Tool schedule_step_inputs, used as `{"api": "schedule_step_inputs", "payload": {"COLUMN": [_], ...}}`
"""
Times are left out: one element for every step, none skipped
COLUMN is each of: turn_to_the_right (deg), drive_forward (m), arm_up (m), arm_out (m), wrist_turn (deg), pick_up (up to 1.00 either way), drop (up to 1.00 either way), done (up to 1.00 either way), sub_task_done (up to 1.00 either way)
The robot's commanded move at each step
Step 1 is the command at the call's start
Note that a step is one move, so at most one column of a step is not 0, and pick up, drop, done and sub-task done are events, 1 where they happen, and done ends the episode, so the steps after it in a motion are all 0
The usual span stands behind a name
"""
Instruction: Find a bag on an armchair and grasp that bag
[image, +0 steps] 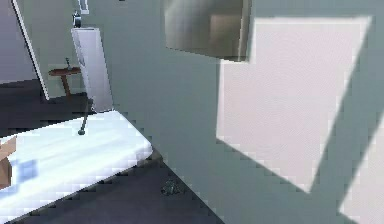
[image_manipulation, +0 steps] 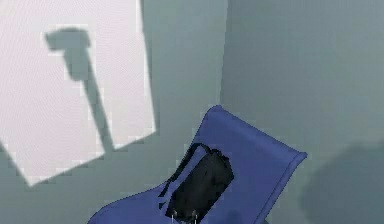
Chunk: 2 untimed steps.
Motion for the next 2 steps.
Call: {"api": "schedule_step_inputs", "payload": {"turn_to_the_right": [0.0,0.0], "drive_forward": [0.00,0.00], "arm_up": [0.10,0.00], "arm_out": [0.00,0.00], "wrist_turn": [0.0,0.0], "pick_up": [0.00,0.00], "drop": [0.00,0.00], "done": [0.00,1.00], "sub_task_done": [0.00,0.00]}}
